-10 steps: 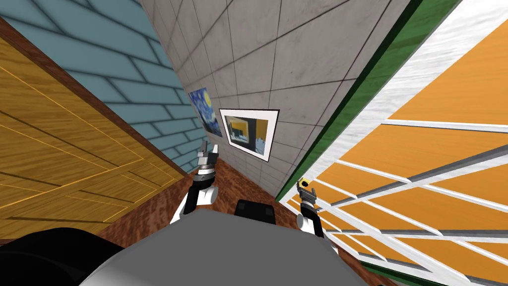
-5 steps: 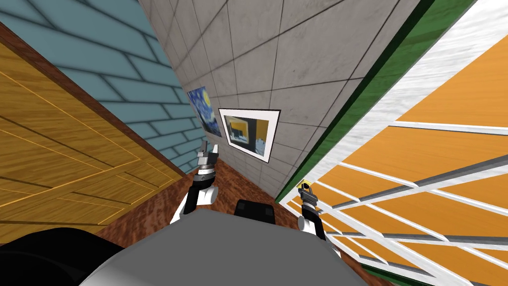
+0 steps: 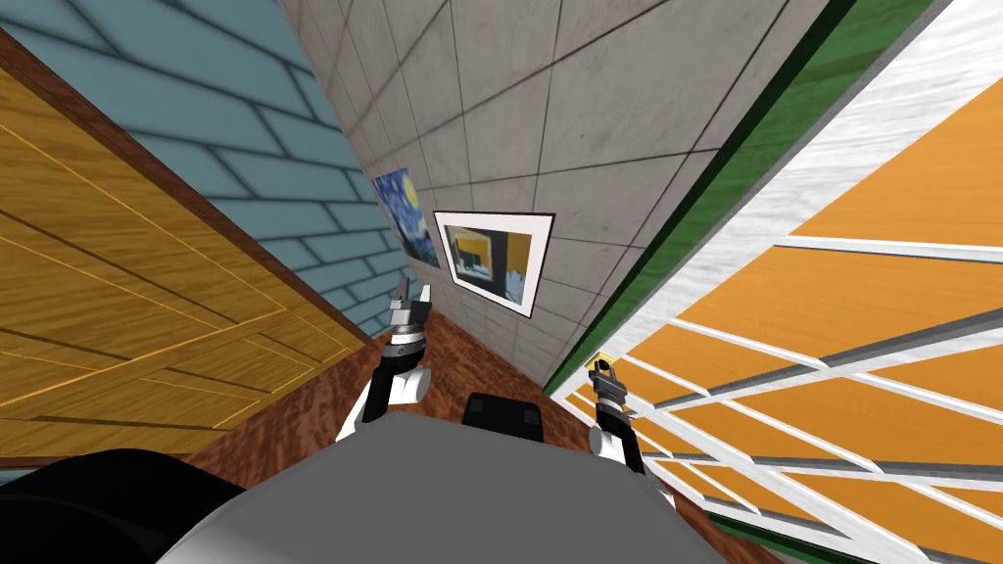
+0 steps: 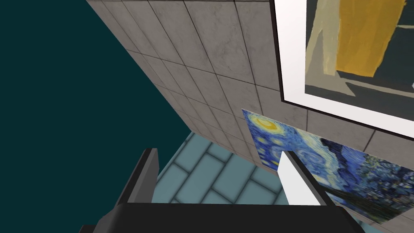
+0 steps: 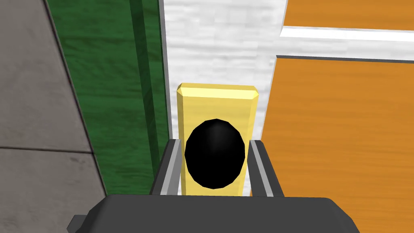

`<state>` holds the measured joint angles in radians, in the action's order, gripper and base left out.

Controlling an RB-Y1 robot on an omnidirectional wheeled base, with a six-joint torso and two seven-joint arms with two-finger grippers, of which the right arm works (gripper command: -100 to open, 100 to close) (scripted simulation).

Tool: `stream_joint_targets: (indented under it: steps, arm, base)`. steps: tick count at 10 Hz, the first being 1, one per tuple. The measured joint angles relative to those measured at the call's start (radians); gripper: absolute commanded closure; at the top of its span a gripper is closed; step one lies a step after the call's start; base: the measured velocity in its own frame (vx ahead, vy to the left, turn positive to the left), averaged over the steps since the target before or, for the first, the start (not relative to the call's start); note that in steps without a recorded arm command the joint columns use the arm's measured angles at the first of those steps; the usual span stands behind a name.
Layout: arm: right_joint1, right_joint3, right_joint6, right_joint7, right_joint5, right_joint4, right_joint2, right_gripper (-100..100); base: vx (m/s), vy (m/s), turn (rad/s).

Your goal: Pull the door open

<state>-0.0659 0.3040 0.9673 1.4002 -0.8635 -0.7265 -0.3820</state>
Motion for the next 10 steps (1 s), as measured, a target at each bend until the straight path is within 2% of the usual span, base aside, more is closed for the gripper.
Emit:
stream_joint_targets:
  steps: [4, 7, 8, 10]
  arm:
    - [-0.002, 0.052, -0.002, 0.039, 0.023, -0.009, -0.022, 100]
    - [-0.018, 0.093, -0.01, 0.063, 0.039, -0.045, -0.045, 100]
    - [-0.02, 0.097, -0.011, 0.065, 0.041, -0.045, -0.044, 100]
    - [-0.032, 0.117, 0.002, 0.084, 0.049, -0.055, -0.063, 100]
  base:
    - [-0.224, -0.013, 0.061]
    - [-0.181, -0.012, 0.046]
    - [-0.133, -0.007, 0.108]
    - [-0.209, -0.03, 0.086]
